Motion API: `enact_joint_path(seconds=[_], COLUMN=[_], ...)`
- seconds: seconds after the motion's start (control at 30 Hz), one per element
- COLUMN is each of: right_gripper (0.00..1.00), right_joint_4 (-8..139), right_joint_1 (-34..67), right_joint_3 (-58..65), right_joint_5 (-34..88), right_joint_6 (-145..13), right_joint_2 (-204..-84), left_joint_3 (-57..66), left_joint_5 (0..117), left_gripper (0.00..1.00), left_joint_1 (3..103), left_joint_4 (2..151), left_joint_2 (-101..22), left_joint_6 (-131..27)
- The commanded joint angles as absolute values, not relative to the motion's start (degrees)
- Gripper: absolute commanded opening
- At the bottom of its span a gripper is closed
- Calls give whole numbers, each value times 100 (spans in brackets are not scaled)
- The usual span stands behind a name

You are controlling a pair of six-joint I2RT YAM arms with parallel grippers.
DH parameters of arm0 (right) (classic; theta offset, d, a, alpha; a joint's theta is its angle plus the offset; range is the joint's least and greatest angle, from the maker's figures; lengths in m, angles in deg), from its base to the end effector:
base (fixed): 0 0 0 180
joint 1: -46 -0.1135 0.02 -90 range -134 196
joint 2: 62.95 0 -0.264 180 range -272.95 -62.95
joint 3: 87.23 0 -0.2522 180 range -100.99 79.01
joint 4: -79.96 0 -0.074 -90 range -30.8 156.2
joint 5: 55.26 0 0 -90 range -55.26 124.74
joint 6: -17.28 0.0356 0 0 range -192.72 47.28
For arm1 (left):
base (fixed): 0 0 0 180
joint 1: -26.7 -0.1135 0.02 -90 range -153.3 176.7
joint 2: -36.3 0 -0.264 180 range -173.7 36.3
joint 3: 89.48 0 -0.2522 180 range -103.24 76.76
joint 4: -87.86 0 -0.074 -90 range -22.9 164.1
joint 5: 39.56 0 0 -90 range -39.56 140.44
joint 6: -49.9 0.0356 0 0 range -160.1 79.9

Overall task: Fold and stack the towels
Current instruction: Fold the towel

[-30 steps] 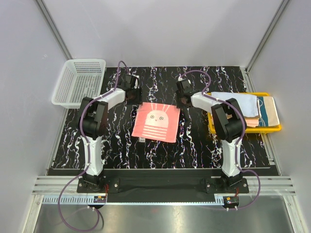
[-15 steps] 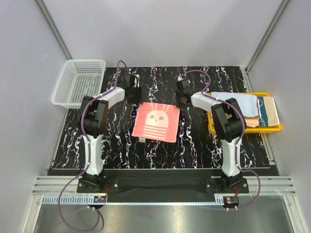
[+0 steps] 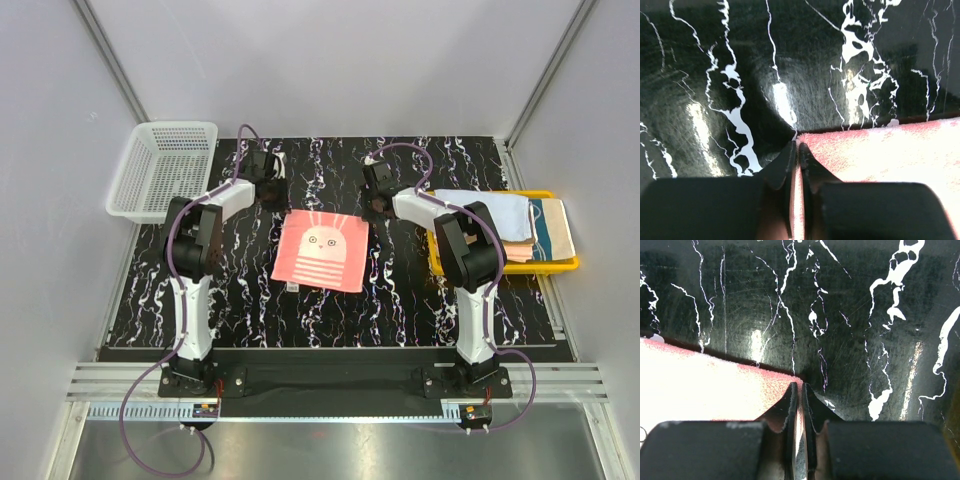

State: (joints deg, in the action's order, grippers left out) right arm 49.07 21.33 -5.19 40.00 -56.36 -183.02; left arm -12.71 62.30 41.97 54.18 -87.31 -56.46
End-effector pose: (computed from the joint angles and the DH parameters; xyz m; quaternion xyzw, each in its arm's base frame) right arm 0.4119 0.1856 0.1596 -0.0541 0.9459 0.0703 0.3121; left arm 0.4480 -0.1299 0.1574 0.0229 0.9464 -0.1782 0.2685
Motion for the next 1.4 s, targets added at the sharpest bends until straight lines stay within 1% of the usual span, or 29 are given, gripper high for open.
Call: enact_joint_path(seconds=[0.0, 0.2, 0.3, 0.67, 1.17, 1.37], right_gripper=[10, 6, 4, 2, 1, 1], right_joint_4=[4941, 5072, 5230, 5907, 6189, 6189], right_joint_1=[2183, 2218, 2227, 2218, 1964, 1455], right_joint_3=[-817, -809, -686, 289, 1775, 2179], right_joint_5=[4001, 4045, 4028, 3694, 3483, 3659], right_joint_6=[-5734, -5778, -5787, -5638, -5242, -5163], right_joint_2=[-18310, -18134, -17802, -16860, -15454, -15058], left_joint_3=[-1193, -771, -604, 669, 2393, 2841], left_joint_5=[6441, 6801, 6890, 6811, 6371, 6117], left_gripper=[0, 0, 0, 0, 0, 0], left_joint_1=[4094, 3927, 3918, 3909, 4023, 4111], left_joint_4=[5897, 6749, 7040, 8217, 8711, 8562], left_joint_2=[-8578, -8069, -7867, -6970, -5757, -5318], left_joint_6=[-5715, -6032, -6137, -6717, -7034, -6981])
